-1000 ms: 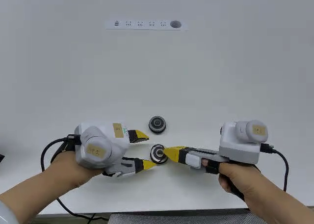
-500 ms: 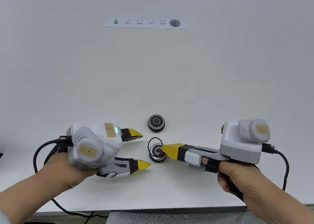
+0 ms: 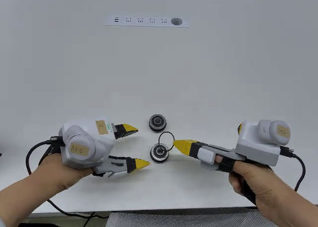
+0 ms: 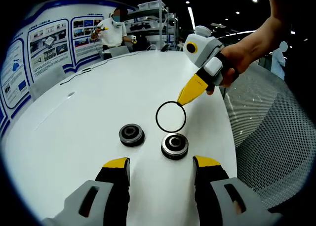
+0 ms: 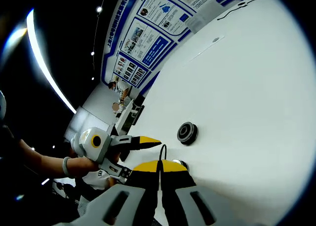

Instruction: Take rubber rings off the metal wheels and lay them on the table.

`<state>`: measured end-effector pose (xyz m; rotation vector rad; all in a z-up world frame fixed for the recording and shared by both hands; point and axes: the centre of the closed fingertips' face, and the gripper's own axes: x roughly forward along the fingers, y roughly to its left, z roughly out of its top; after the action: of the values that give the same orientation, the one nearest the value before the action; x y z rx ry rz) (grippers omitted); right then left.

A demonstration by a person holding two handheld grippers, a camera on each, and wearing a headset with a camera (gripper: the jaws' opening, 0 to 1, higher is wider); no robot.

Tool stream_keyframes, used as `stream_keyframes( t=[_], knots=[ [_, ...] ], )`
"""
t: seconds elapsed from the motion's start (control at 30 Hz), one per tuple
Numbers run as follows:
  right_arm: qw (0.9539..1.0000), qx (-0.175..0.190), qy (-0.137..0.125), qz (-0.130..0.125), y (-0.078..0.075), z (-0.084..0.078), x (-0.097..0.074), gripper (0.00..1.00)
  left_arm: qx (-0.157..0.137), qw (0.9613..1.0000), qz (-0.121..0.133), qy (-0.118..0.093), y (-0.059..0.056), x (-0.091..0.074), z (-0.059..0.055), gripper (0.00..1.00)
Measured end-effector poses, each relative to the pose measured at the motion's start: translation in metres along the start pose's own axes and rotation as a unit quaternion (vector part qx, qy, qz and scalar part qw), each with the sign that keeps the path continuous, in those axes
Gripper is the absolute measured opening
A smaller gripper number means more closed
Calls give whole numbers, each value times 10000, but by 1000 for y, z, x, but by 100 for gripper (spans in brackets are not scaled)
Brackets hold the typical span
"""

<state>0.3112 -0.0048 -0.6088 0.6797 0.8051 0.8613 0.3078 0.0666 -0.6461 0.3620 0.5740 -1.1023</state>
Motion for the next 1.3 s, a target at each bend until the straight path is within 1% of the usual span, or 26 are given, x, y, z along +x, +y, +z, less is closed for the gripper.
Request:
stream_keyframes(
  t=[0.17, 0.3, 0.4, 0.43, 0.53, 0.67, 0.83, 0.87, 1.07, 1.17, 1.23, 1.27, 1.3],
  knots=[
    [9997, 90, -198, -141, -12, 11, -10, 2, -63, 10000, 41, 9, 1, -3, -3, 54],
    [9984, 257, -378, -323, -28, 17, -17, 2, -185, 9998, 80, -82, 3, -5, -2, 55],
    [9973, 374, -453, -436, -34, 19, -21, 2, -217, 9997, 112, -89, 5, -6, -2, 55],
    [9969, 397, -471, -482, -39, 19, -23, 2, -233, 9996, 114, -78, 5, -7, -3, 54],
    [9955, 545, -551, -550, -48, 21, -26, 2, -257, 9996, 121, -88, 5, -7, -2, 54],
    [9940, 706, -596, -580, -54, 22, -25, 2, -261, 9995, 130, -110, 6, -8, -1, 54],
    [9932, 756, -507, -731, -58, 17, -21, 2, -253, 9995, 150, -107, 7, -8, -2, 54],
    [9931, 745, -473, -779, -61, 16, -23, 2, -274, 9995, 142, -112, 6, -8, -1, 54],
    [9926, 646, -391, -955, -66, 14, -21, 2, -257, 9995, 151, -81, 6, -8, -1, 53],
    [9925, 490, -317, -1078, -69, 13, -21, 2, -268, 9995, 150, -84, 7, -8, -1, 53],
    [9924, 322, -225, -1170, -72, 11, -21, 2, -263, 9995, 136, -71, 6, -8, -1, 53],
    [9919, 232, -124, -1242, -74, 9, -22, 2, -259, 9995, 134, -72, 6, -8, -1, 53],
    [9911, 98, -77, -1323, -77, 8, -23, 2, -258, 9995, 134, -77, 6, -8, -1, 53]
  ],
)
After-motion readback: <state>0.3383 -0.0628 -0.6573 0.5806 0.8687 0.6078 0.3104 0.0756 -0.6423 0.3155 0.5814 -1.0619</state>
